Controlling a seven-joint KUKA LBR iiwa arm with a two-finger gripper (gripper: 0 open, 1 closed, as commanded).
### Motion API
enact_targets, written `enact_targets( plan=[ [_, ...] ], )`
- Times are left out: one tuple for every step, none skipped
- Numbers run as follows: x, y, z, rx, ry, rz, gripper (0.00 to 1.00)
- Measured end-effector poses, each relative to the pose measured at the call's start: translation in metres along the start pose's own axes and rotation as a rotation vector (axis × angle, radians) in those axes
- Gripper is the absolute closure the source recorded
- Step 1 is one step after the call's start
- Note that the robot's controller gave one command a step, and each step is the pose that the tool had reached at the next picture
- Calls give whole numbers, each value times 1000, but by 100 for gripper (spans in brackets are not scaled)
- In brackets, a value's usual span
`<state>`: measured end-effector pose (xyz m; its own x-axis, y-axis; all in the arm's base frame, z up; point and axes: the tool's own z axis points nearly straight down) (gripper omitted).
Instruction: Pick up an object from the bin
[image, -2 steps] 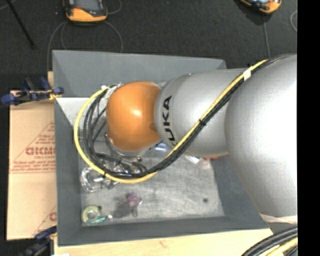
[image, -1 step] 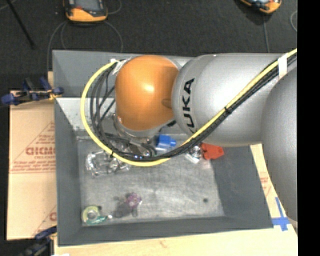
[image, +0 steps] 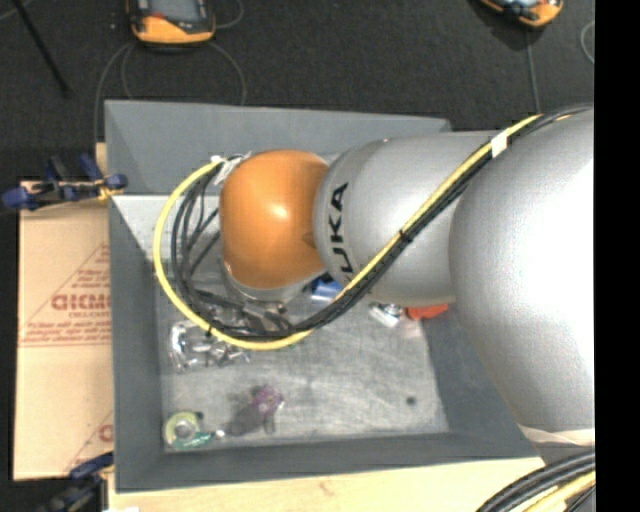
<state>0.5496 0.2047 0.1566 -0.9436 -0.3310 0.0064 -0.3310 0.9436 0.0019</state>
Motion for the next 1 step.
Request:
enact_targets(
  plan=[
    [-25, -15, -56, 4, -13, 12, 100]
  ],
)
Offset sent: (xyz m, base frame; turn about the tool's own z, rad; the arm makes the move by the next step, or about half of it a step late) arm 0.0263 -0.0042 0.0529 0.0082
